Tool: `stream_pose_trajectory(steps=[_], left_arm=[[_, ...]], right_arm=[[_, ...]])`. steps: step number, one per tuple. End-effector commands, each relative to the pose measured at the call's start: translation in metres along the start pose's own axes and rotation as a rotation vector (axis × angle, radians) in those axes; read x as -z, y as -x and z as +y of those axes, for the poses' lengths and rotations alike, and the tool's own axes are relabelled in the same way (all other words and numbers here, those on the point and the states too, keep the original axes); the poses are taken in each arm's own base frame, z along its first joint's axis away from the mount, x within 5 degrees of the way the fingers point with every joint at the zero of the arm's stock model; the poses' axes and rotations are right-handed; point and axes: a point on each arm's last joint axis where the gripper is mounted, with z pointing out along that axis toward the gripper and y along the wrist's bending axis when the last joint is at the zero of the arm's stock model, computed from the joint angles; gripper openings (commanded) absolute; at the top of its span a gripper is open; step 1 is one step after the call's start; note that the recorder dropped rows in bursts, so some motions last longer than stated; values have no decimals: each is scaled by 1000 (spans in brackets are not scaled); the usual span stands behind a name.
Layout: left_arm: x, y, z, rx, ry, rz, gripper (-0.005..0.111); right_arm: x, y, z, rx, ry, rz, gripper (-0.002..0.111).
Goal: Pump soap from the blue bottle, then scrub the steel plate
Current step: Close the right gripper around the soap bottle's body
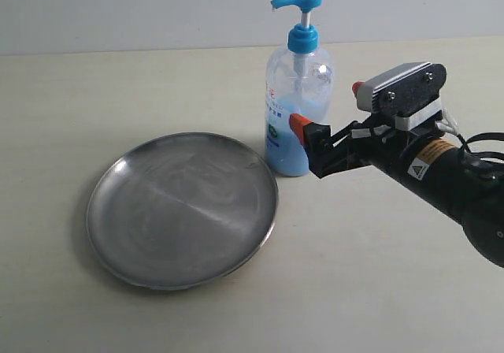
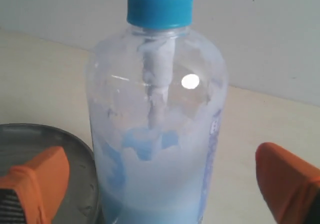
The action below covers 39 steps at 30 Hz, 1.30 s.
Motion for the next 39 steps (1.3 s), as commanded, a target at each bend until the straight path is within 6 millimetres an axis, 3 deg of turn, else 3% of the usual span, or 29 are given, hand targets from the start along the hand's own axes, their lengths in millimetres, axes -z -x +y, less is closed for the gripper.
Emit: stream_pose_trajectory(steps=[1,17,39], left_arm=[[0,0,0,-1,0,-10,0],[0,0,0,-1,0,-10,0],[0,0,0,-1,0,-10,0]], right_arm=[[-11,2,-2,-62,-6,60,105],[-25,17,-2,-50,22,9,105],[-67,-5,-5,-92,34,43,105]])
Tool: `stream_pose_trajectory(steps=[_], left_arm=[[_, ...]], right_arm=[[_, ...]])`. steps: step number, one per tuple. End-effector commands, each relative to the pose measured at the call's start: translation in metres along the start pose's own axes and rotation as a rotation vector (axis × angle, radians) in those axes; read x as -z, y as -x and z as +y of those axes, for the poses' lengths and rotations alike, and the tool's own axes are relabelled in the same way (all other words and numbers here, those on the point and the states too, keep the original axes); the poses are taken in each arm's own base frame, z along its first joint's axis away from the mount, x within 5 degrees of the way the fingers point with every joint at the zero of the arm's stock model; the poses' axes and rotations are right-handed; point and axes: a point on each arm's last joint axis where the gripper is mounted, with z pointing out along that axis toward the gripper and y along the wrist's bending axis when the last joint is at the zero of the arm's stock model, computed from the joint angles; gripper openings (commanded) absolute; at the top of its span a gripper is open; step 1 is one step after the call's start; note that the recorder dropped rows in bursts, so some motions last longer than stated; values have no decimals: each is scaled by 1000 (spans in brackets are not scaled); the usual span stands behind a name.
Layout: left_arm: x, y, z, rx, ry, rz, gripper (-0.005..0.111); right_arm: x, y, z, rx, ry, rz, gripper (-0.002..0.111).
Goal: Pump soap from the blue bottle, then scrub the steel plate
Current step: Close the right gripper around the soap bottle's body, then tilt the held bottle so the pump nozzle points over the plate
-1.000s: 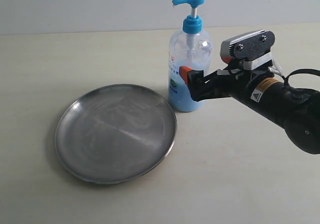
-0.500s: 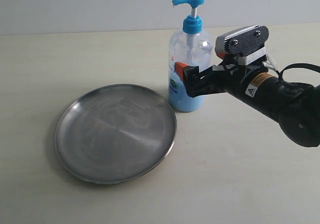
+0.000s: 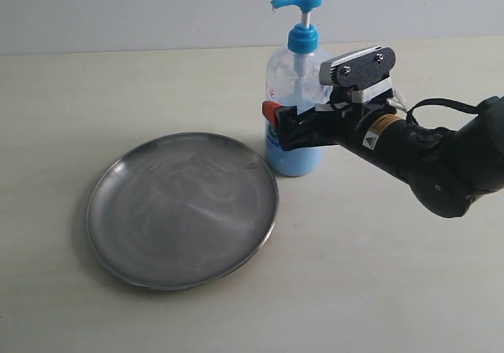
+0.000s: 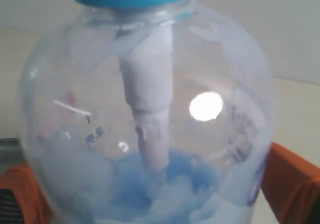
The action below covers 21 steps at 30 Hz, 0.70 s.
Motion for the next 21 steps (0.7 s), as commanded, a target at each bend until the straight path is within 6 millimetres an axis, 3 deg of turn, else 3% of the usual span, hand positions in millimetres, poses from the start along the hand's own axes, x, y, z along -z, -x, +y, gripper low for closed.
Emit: stream_pose_trajectory(steps=[1,15,16,17,19,20,21], left_arm=[[0,0,0,-1,0,-10,0],[0,0,0,-1,0,-10,0],[0,0,0,-1,0,-10,0],[0,0,0,-1,0,-10,0],[0,0,0,-1,0,-10,0],[0,0,0,-1,0,-10,0],[0,0,0,-1,0,-10,0]], right_arm=[[-7,0,0,-17,8,-12,105],[-18,5,-7,-136,-49,-51,101],[-18,5,-7,-136,-49,-51,95],[-18,5,-7,-136,-49,-51,80],[-19,4,-7,-130,-49,-35,42],[-19,3,-7,-127,-45,-33,14],[-19,3,-7,-127,-45,-33,0]])
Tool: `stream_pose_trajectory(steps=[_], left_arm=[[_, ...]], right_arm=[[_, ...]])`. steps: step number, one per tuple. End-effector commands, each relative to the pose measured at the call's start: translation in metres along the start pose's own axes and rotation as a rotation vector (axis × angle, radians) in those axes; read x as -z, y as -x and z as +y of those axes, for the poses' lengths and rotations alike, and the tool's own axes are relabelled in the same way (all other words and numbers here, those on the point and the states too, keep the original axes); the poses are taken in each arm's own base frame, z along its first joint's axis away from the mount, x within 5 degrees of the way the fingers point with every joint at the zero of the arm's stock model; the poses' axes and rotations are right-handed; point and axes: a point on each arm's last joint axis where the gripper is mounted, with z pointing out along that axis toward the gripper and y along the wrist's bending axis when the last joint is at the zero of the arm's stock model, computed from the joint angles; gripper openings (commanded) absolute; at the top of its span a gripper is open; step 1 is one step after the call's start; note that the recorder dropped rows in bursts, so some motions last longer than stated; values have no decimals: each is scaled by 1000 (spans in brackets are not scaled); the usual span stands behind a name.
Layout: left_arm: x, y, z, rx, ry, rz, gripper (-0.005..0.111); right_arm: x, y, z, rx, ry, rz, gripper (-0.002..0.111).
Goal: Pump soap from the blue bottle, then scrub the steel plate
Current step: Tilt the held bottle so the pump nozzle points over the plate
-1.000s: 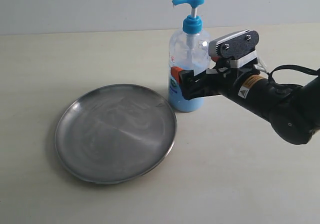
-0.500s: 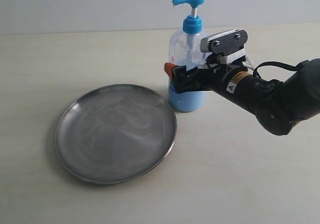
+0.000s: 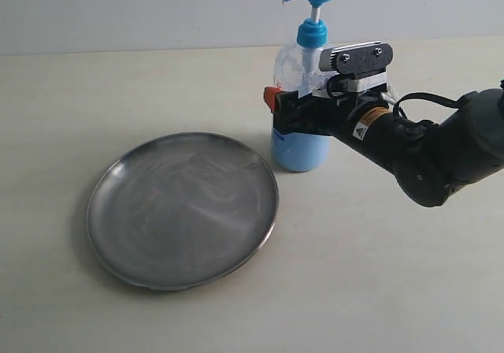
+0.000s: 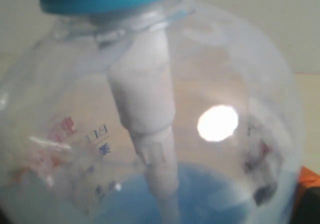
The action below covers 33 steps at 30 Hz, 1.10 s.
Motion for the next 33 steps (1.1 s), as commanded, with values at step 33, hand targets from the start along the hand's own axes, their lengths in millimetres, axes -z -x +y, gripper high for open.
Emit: stream_pose_trajectory(steps=[33], left_arm=[[0,0,0,-1,0,-10,0]], right_arm=[[19,21,16,264,126,-5,0]])
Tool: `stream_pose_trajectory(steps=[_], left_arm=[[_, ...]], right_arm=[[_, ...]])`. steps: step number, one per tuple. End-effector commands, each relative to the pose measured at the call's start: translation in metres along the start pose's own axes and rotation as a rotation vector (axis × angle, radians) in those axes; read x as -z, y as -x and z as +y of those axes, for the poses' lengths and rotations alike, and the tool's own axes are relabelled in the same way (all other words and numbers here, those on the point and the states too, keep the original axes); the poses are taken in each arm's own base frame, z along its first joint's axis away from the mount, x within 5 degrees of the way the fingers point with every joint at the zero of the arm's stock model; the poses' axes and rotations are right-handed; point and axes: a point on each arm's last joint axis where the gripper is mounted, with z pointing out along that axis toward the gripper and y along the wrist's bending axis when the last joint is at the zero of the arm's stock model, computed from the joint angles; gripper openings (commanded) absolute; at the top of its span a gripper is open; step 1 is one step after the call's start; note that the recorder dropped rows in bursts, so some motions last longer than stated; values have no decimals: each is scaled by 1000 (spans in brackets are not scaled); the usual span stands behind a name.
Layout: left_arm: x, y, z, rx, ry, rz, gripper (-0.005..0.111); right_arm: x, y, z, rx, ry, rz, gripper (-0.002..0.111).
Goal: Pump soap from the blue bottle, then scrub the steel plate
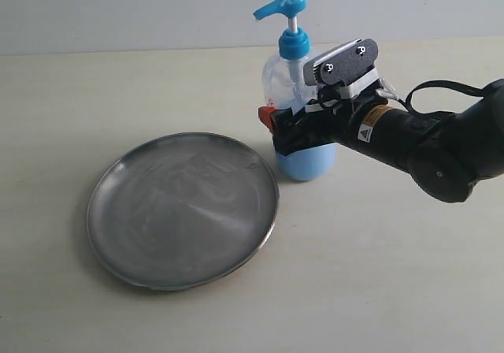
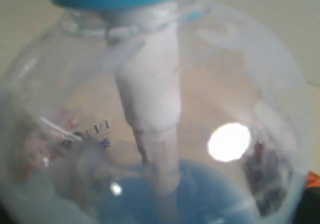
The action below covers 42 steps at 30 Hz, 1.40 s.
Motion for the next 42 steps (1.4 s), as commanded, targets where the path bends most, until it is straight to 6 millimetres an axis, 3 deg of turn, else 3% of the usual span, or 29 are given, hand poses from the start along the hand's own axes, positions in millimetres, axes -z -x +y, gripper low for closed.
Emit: stream_pose_trajectory(steps=[1,15,42], left_arm=[[0,0,0,-1,0,-10,0],[0,0,0,-1,0,-10,0],[0,0,0,-1,0,-10,0]], right_arm=[[5,12,3,43,29,-99,0],[5,11,6,228,58,-103,0],[6,11,11,276,104,-110,0]])
